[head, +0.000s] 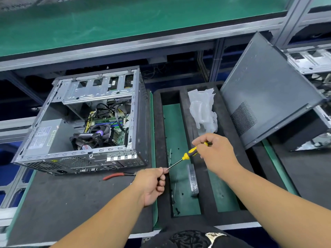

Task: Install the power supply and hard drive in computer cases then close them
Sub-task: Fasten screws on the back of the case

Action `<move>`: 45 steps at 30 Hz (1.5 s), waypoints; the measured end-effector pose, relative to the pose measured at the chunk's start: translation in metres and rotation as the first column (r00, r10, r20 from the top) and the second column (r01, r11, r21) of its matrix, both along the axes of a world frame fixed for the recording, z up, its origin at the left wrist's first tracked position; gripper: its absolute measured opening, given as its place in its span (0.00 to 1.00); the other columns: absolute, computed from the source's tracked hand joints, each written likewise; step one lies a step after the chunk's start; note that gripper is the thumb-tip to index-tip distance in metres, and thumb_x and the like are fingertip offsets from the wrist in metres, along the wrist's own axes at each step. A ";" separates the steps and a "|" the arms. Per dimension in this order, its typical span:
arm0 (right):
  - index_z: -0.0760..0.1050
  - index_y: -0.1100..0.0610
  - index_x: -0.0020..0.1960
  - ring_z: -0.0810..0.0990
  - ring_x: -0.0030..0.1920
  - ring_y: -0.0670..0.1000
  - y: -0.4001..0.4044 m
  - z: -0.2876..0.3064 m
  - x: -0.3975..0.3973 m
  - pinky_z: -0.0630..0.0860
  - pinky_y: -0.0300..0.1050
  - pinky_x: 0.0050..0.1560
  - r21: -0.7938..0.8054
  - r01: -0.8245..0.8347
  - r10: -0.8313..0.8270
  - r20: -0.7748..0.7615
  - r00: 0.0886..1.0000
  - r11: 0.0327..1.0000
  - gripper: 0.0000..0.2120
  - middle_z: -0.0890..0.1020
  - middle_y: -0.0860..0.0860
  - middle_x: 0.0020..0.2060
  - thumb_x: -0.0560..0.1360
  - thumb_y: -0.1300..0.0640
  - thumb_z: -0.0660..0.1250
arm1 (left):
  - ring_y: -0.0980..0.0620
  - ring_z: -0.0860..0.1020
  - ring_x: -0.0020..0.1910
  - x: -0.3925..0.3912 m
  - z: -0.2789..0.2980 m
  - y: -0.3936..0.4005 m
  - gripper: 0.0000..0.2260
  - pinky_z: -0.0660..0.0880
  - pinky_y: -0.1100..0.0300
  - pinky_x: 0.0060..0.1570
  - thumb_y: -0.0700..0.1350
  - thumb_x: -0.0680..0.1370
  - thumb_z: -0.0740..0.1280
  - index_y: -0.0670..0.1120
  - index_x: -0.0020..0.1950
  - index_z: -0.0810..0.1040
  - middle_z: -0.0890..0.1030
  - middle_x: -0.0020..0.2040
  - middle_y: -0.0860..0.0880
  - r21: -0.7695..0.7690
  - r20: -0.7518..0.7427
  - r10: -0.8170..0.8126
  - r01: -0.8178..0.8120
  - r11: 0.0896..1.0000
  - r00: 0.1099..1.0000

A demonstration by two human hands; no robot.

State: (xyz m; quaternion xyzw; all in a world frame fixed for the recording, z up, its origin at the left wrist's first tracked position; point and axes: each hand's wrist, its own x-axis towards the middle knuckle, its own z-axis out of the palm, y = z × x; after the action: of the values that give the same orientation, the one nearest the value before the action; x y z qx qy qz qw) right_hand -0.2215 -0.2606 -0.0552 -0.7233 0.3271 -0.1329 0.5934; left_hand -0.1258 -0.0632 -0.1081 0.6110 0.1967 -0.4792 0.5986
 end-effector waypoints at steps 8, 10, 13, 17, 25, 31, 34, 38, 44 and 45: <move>0.81 0.45 0.42 0.79 0.42 0.42 0.039 -0.038 -0.026 0.78 0.43 0.47 -0.303 -0.568 0.443 -0.391 0.807 0.766 0.08 0.80 0.41 0.42 0.69 0.54 0.64 | 0.53 0.68 0.27 -0.001 -0.004 0.013 0.18 0.61 0.61 0.25 0.31 0.77 0.55 0.39 0.58 0.81 0.75 0.30 0.47 0.079 0.079 0.010 -0.016 0.997 0.997; 0.82 0.46 0.44 0.78 0.45 0.42 0.049 -0.046 -0.029 0.78 0.43 0.50 -0.313 -0.644 0.495 -0.438 0.750 0.699 0.09 0.79 0.40 0.43 0.71 0.55 0.63 | 0.52 0.68 0.26 -0.001 -0.005 0.017 0.17 0.62 0.61 0.24 0.32 0.77 0.55 0.38 0.58 0.82 0.75 0.31 0.46 0.062 0.070 0.017 -0.021 0.998 0.997; 0.82 0.46 0.48 0.77 0.47 0.43 0.056 -0.058 -0.031 0.76 0.40 0.48 -0.345 -0.680 0.509 -0.470 0.722 0.647 0.11 0.78 0.39 0.46 0.74 0.54 0.62 | 0.52 0.69 0.27 -0.001 -0.007 0.020 0.17 0.63 0.61 0.24 0.33 0.79 0.55 0.37 0.58 0.82 0.76 0.31 0.46 0.038 0.062 0.020 -0.023 0.999 0.998; 0.82 0.46 0.47 0.77 0.45 0.43 0.053 -0.058 -0.029 0.75 0.41 0.48 -0.364 -0.645 0.490 -0.435 0.756 0.672 0.10 0.75 0.38 0.43 0.73 0.56 0.64 | 0.52 0.70 0.27 -0.001 -0.008 0.023 0.17 0.64 0.61 0.25 0.33 0.79 0.54 0.37 0.57 0.82 0.78 0.32 0.45 0.032 0.059 0.007 -0.009 0.999 0.998; 0.79 0.41 0.43 0.80 0.37 0.40 0.025 -0.013 -0.016 0.73 0.36 0.33 -0.301 -0.367 0.299 -0.250 0.921 0.880 0.10 0.80 0.34 0.45 0.69 0.56 0.66 | 0.51 0.75 0.27 -0.002 -0.001 0.022 0.11 0.68 0.61 0.26 0.35 0.78 0.61 0.37 0.54 0.82 0.81 0.35 0.44 0.096 0.139 -0.224 0.212 0.973 0.965; 0.82 0.46 0.39 0.67 0.21 0.44 0.005 0.030 0.001 0.65 0.36 0.21 -0.124 -0.112 0.109 -0.031 0.994 0.986 0.10 0.78 0.45 0.25 0.65 0.56 0.64 | 0.52 0.76 0.30 0.004 0.011 0.014 0.12 0.67 0.62 0.28 0.45 0.84 0.63 0.39 0.54 0.82 0.81 0.35 0.46 0.069 0.123 -0.192 0.185 0.980 0.974; 0.83 0.45 0.38 0.66 0.22 0.44 0.002 0.041 0.006 0.63 0.34 0.22 -0.093 -0.035 0.035 -0.003 0.999 0.995 0.10 0.74 0.44 0.22 0.64 0.55 0.63 | 0.50 0.77 0.33 0.010 0.027 0.017 0.13 0.70 0.61 0.30 0.47 0.83 0.65 0.39 0.52 0.84 0.82 0.41 0.42 -0.133 -0.052 -0.076 0.068 0.989 0.996; 0.83 0.42 0.39 0.70 0.23 0.44 0.006 0.047 0.009 0.65 0.34 0.23 -0.053 0.045 -0.046 -0.016 0.999 0.998 0.12 0.78 0.48 0.24 0.63 0.52 0.63 | 0.50 0.77 0.34 0.015 0.051 0.024 0.10 0.75 0.61 0.29 0.37 0.75 0.70 0.36 0.55 0.83 0.80 0.42 0.40 -0.319 -0.129 0.001 -0.043 0.947 0.992; 0.84 0.47 0.42 0.72 0.26 0.48 0.034 0.053 0.011 0.68 0.39 0.26 0.073 0.119 -0.119 -0.003 0.993 0.990 0.11 0.79 0.52 0.25 0.68 0.56 0.64 | 0.51 0.77 0.32 0.021 0.077 0.053 0.09 0.78 0.62 0.29 0.34 0.71 0.73 0.35 0.51 0.84 0.80 0.40 0.40 -0.392 -0.108 0.043 -0.082 0.916 0.993; 0.84 0.48 0.42 0.71 0.27 0.49 0.042 0.055 0.011 0.67 0.40 0.25 0.098 0.119 -0.120 0.006 0.993 0.988 0.11 0.80 0.53 0.26 0.68 0.58 0.64 | 0.51 0.77 0.31 0.022 0.084 0.061 0.07 0.78 0.63 0.29 0.34 0.70 0.73 0.36 0.47 0.85 0.80 0.39 0.40 -0.413 -0.101 0.041 -0.080 0.907 0.994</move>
State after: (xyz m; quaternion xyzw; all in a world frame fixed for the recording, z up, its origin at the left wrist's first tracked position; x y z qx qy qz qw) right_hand -0.2101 -0.2188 -0.0002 -0.6717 0.3725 -0.1564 0.6209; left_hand -0.1035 -0.0023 -0.0245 0.4408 0.1358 -0.5184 0.7201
